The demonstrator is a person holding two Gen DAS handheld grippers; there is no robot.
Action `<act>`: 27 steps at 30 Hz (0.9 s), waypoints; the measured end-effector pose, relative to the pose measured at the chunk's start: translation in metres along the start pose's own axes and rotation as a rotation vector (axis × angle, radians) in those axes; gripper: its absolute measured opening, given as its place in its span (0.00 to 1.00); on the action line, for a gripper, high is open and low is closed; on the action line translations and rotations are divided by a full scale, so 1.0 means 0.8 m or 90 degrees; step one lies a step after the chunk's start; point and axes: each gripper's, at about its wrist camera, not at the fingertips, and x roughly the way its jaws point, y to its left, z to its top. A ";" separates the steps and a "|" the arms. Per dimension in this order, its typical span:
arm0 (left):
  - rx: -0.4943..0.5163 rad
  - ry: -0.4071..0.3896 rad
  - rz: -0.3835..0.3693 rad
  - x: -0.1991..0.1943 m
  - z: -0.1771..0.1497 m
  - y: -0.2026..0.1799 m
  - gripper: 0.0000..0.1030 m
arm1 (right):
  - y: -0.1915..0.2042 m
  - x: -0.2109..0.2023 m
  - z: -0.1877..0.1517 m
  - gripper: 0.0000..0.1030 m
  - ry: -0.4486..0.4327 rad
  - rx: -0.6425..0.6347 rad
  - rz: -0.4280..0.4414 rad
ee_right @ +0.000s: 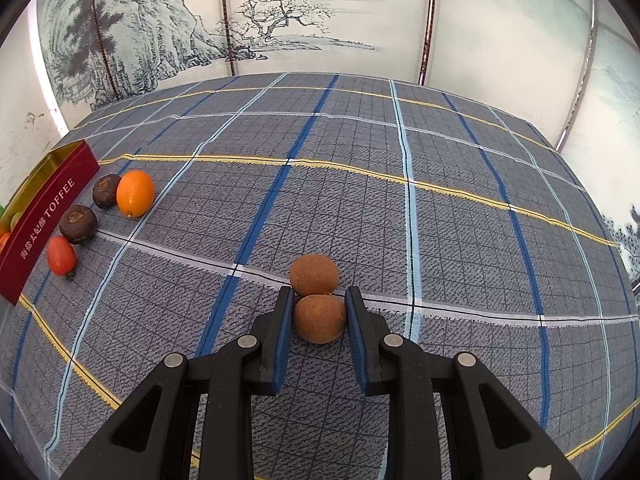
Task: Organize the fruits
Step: 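Carry the orange into the tin with the left gripper and release it, then carry the two brown fruits into the tin with the right gripper and release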
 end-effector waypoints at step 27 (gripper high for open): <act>-0.076 -0.054 0.040 -0.041 -0.023 0.060 0.82 | 0.216 -0.057 0.074 0.23 -0.065 -0.130 0.161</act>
